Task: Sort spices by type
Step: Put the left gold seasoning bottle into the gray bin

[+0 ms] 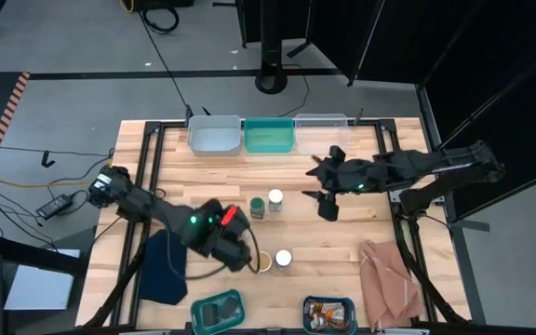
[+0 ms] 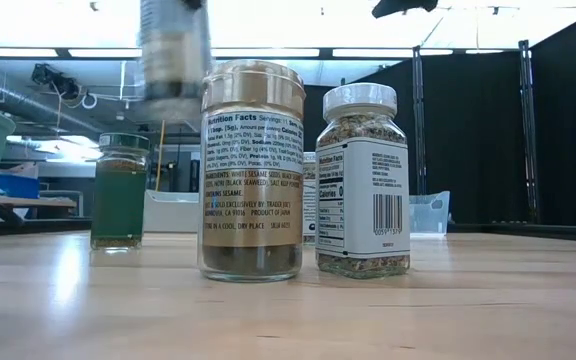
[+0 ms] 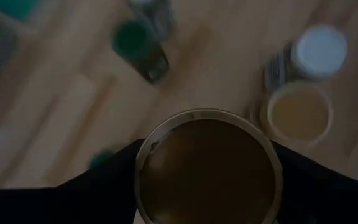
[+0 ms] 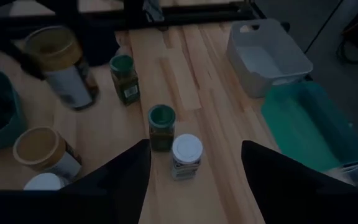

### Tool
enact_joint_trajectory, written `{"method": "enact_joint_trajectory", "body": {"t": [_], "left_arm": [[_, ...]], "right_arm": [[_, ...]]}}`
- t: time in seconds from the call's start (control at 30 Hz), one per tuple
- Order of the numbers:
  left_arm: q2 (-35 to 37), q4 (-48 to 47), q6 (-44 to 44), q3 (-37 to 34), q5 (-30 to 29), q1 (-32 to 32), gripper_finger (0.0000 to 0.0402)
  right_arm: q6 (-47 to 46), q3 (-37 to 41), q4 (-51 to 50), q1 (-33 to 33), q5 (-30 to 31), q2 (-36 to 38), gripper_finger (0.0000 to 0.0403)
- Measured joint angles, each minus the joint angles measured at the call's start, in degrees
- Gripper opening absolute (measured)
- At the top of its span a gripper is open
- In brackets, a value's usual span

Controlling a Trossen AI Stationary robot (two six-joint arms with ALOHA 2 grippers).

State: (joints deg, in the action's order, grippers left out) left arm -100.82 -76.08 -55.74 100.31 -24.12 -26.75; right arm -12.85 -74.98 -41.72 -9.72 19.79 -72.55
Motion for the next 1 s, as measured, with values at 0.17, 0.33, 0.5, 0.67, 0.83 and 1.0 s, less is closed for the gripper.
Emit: {"method": "enact_joint_trajectory", "body": {"t": [0.17,0.33,0.5,0.67,0.83,1.0], "left_arm": [[0.07,-4.32,3.04,9.0,-3.89,5.59,0.0275],[0.11,-3.85,8.79,14.16,-5.25,13.8,0.0275],[0.04,-2.6,15.64,14.82,-5.29,23.29,0.0275],[0.04,-1.52,20.6,14.84,-5.25,33.3,0.0275],[0.04,-2.06,25.98,14.84,-3.68,44.87,0.0275],[-0.07,-1.09,32.63,13.57,3.42,57.08,0.0275]], "right_arm": [[0.64,0.0,-1.88,0.78,0.03,4.75,0.0256],[1.0,0.0,-5.03,1.67,0.05,8.2,0.0254],[1.05,0.0,-9.01,2.05,0.07,10.07,0.0255],[1.05,0.0,-12.08,2.05,0.05,10.33,0.0252],[1.03,0.0,-12.49,2.05,0.41,9.89,0.0252],[-1.98,0.0,-12.43,2.07,4.72,8.93,0.025]]}}
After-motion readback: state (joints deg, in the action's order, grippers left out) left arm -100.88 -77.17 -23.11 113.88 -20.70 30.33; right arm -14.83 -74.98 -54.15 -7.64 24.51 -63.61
